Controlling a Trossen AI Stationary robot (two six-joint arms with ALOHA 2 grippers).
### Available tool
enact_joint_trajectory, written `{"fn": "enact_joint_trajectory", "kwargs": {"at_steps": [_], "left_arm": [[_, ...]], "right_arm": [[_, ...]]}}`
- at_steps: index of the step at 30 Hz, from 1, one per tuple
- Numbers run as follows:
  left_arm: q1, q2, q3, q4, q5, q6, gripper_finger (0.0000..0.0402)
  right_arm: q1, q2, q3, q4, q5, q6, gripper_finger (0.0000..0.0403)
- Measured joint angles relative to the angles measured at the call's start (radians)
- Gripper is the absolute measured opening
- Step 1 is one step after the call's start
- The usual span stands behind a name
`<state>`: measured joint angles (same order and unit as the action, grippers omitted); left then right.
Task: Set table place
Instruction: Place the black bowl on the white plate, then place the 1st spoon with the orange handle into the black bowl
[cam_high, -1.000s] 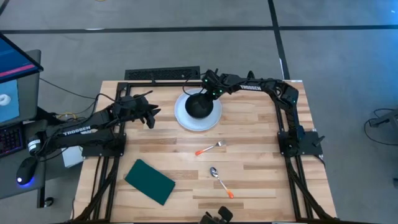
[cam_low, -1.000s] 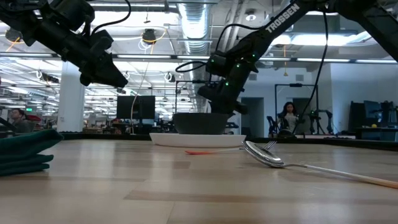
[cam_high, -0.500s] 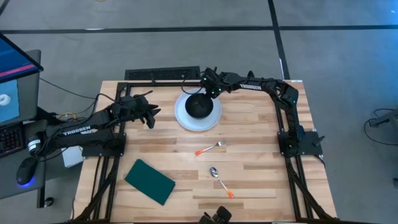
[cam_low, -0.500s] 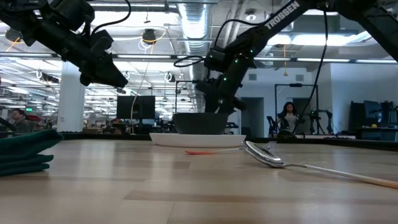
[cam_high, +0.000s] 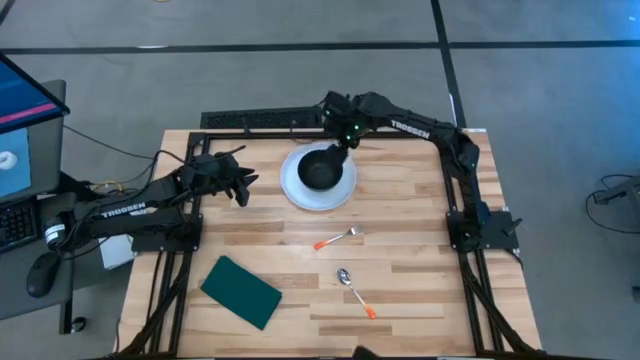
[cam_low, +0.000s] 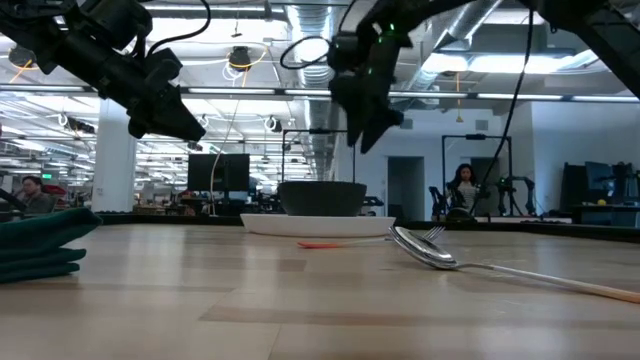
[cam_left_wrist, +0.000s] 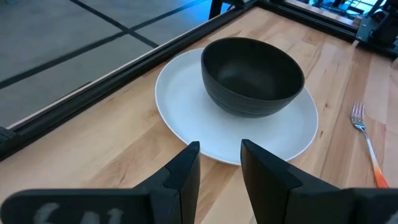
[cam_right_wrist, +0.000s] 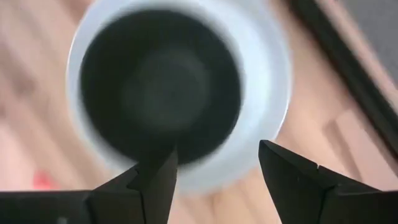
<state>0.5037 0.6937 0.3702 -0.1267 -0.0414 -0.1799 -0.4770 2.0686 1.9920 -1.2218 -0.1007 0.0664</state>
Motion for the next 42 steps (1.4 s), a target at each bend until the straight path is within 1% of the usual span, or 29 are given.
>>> {"fn": "enact_joint_trajectory", "kwargs": {"at_steps": [3,7,11,14,16,18,21,23,25,27,30,35,38,42], "left_arm": [[0.0,0.0,0.0,-0.022,0.0,0.0,0.0106],[0.0,0.0,0.0,-0.057,0.0,-0.001,0.0106],[0.0,0.0,0.0,-0.062,0.004,-0.01,0.0106],[0.0,0.0,0.0,-0.062,0.016,-0.01,0.0106],[-0.001,0.0,0.0,-0.062,0.018,-0.009,0.0106],[-0.001,0.0,0.0,-0.063,0.018,-0.008,0.0106],[-0.002,0.0,0.0,-0.058,0.029,0.0,0.0106],[-0.002,0.0,0.0,-0.055,0.038,0.002,0.0106],[-0.004,0.0,0.0,-0.041,0.051,0.003,0.0106],[-0.008,0.0,0.0,-0.038,0.064,0.003,0.0106],[-0.018,0.0,0.0,-0.036,0.085,0.003,0.0106],[-0.043,0.0,0.0,-0.014,0.096,0.007,0.0106],[-0.057,0.0,0.0,0.002,0.097,0.001,0.0106],[-0.072,0.0,0.001,0.016,0.097,-0.001,0.0106]], "right_arm": [[0.058,0.0,0.042,-0.175,-0.004,-0.048,0.0249],[0.146,0.0,0.045,-0.337,-0.004,-0.04,0.0249],[0.239,-0.006,0.033,-0.347,-0.004,-0.011,0.0249],[0.308,-0.043,0.019,-0.344,-0.004,0.013,0.0249],[0.351,-0.086,-0.023,-0.339,0.011,0.044,0.0249],[0.393,-0.128,-0.074,-0.292,0.056,0.086,0.0249],[0.443,-0.225,-0.192,-0.244,0.107,0.184,0.0249],[0.471,-0.3,-0.285,-0.148,0.13,0.252,0.0249],[0.495,-0.371,-0.387,-0.074,0.133,0.314,0.0249],[0.515,-0.432,-0.485,0.048,0.132,0.383,0.0249],[0.544,-0.507,-0.627,0.161,0.134,0.475,0.0249],[0.574,-0.571,-0.827,0.366,0.196,0.586,0.0249],[0.571,-0.579,-0.93,0.468,0.244,0.654,0.0249],[0.548,-0.578,-1.042,0.571,0.268,0.755,0.0249]]}}
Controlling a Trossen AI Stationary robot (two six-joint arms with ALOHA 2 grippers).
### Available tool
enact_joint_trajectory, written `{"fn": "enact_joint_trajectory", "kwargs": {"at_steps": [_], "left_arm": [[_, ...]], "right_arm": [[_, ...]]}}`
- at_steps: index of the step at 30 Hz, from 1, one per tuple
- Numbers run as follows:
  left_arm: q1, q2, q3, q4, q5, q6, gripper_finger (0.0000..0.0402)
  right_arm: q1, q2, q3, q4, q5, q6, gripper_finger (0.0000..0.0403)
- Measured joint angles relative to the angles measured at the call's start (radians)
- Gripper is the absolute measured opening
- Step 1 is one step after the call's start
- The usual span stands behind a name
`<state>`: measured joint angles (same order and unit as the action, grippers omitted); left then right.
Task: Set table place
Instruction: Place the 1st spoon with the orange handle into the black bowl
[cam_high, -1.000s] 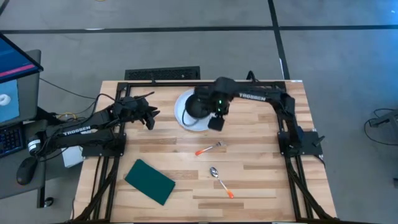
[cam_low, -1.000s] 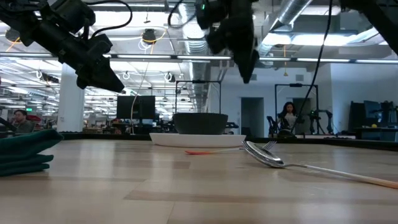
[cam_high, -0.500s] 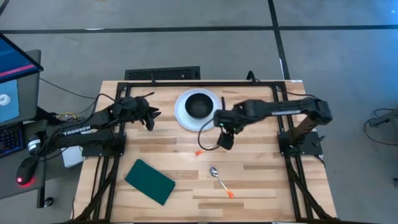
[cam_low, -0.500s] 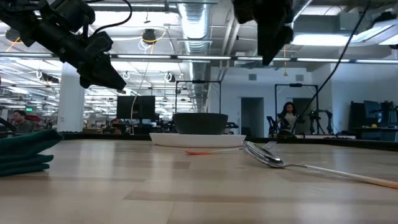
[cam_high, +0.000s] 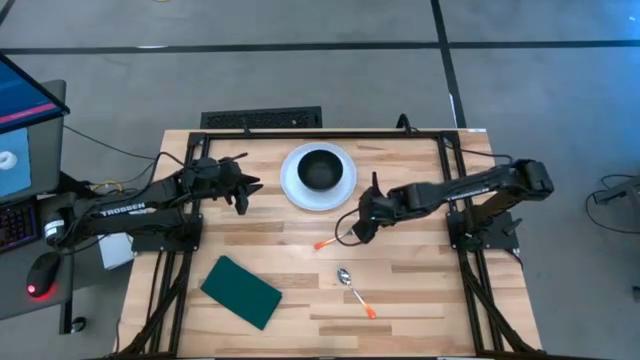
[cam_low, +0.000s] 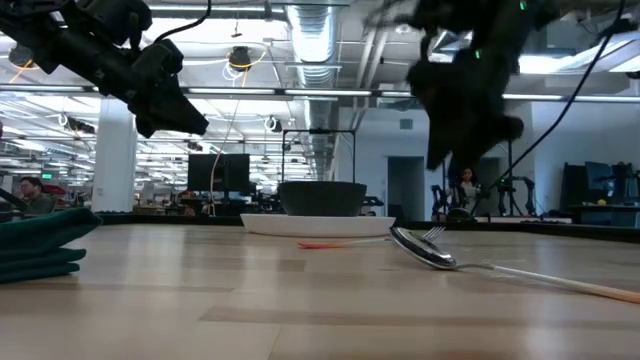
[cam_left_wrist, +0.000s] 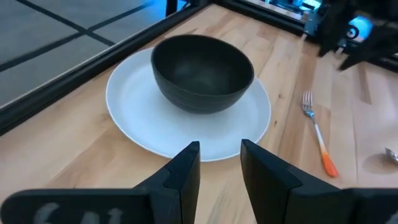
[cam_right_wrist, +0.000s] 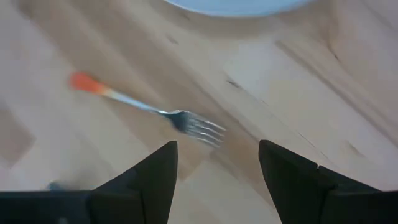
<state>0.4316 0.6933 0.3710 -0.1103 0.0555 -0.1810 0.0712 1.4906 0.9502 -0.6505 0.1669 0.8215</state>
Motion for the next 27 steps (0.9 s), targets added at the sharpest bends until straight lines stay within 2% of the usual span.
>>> {"fn": "enact_joint_trajectory", "kwargs": {"at_steps": [5,11,19,27], "left_arm": [[-0.005,0.0,0.0,-0.003,0.0,0.0,0.0106],[-0.005,0.0,0.0,-0.004,-0.001,0.01,0.0106],[-0.005,0.0,0.0,-0.005,-0.003,0.015,0.0106],[-0.005,0.0,0.0,-0.006,-0.013,0.016,0.0106]], "right_arm": [[-0.021,0.0,-0.112,0.13,0.007,0.043,0.0249],[-0.046,0.0,-0.186,0.274,-0.012,0.046,0.0249],[-0.076,0.039,-0.191,0.287,-0.028,0.046,0.0249],[-0.078,0.149,-0.189,0.362,-0.084,0.044,0.0249]]}}
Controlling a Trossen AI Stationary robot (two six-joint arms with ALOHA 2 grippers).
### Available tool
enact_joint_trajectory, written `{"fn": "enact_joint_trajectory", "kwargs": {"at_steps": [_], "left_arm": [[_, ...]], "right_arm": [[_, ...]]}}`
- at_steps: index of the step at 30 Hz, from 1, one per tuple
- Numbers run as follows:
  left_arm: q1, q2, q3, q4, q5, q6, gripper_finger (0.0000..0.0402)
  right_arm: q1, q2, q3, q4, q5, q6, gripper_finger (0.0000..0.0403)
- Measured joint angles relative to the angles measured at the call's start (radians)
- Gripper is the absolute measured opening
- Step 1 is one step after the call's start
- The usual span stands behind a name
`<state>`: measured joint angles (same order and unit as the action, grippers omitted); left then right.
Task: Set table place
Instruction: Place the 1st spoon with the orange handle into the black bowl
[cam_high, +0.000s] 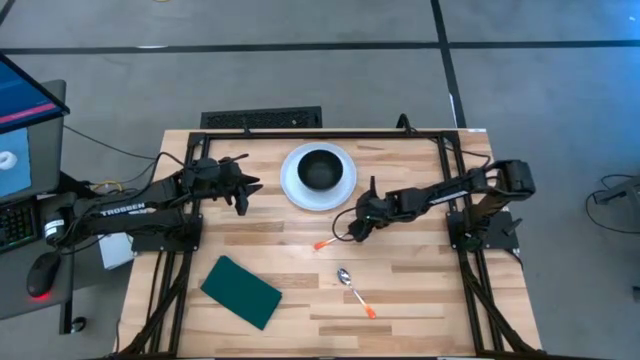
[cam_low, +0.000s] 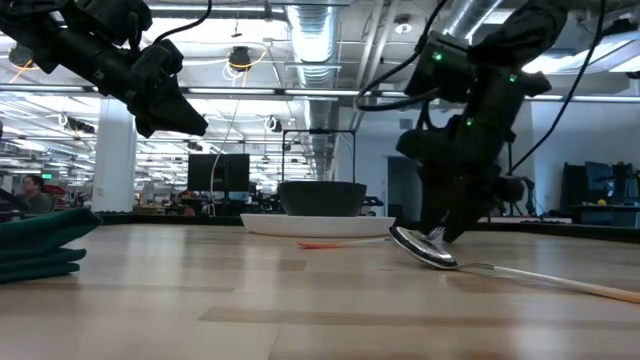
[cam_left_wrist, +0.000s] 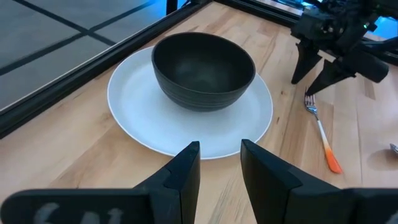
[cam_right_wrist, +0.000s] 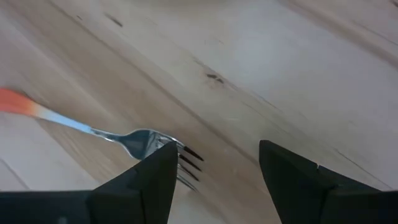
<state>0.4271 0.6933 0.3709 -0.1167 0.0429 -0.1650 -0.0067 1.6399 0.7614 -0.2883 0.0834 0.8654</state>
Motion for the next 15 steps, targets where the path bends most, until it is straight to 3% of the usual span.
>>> {"fn": "enact_joint_trajectory", "kwargs": {"at_steps": [7,15], "left_arm": [[0.0,0.0,0.0,0.001,-0.002,0.0,0.0106],[0.0,0.0,0.0,0.001,-0.002,0.0,0.0106]], "right_arm": [[0.001,0.015,0.002,0.009,-0.017,0.025,0.0236],[0.005,0.005,0.003,0.018,-0.031,0.052,0.016]]}}
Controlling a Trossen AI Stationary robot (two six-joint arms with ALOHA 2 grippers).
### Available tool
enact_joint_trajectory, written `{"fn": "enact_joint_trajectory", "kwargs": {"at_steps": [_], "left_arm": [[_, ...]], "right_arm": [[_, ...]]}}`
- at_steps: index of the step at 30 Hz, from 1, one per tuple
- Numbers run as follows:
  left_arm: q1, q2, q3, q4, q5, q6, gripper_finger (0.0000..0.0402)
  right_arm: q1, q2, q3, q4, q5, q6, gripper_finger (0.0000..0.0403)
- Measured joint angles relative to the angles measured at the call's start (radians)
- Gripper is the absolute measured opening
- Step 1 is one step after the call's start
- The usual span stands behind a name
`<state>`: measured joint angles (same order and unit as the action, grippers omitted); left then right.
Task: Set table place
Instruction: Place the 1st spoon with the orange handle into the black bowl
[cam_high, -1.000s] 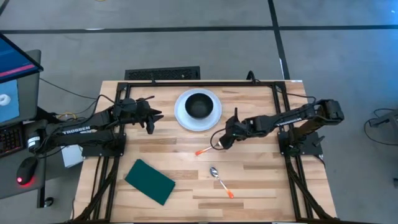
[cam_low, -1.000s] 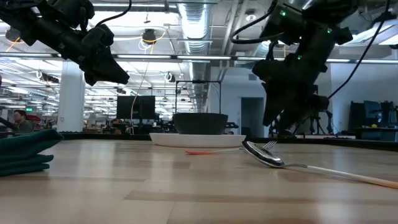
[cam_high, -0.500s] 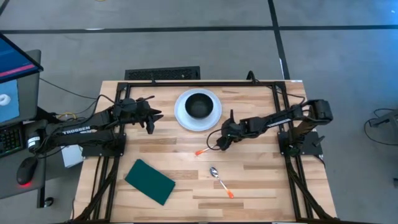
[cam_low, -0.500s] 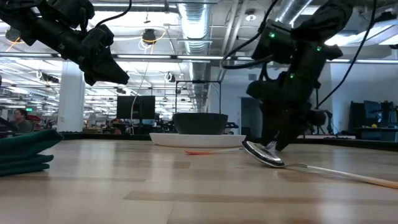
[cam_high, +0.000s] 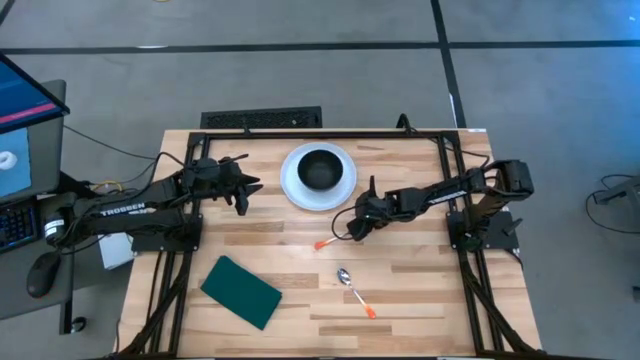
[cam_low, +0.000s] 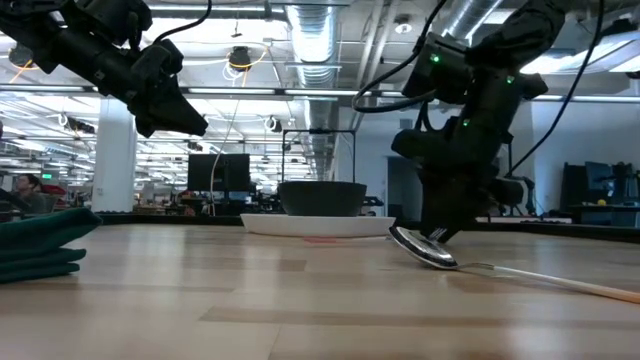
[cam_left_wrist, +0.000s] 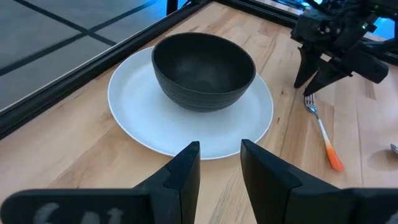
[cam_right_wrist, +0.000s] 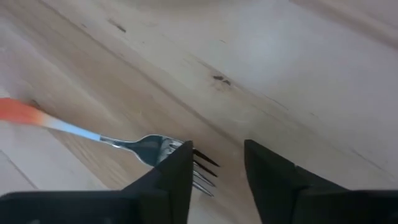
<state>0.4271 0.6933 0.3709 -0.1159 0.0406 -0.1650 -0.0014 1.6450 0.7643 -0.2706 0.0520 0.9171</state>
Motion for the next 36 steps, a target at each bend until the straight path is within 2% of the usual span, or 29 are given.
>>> {"fn": "enact_joint_trajectory", "kwargs": {"at_steps": [5,9,26,36], "left_arm": [[0.0,0.0,0.0,-0.005,0.0,0.0,0.0106],[0.0,0.0,0.0,-0.006,0.0,0.0,0.0106],[0.0,0.0,0.0,-0.006,-0.017,0.001,0.0106],[0.0,0.0,0.0,-0.005,-0.056,0.001,0.0106]], "right_arm": [[0.013,0.0,0.0,0.002,-0.021,0.031,0.0123],[0.029,0.0,0.0,0.001,-0.03,0.052,0.011],[0.052,0.0,0.0,-0.009,-0.032,0.052,0.0107],[0.025,0.0,0.0,-0.012,-0.023,-0.034,0.0107]]}}
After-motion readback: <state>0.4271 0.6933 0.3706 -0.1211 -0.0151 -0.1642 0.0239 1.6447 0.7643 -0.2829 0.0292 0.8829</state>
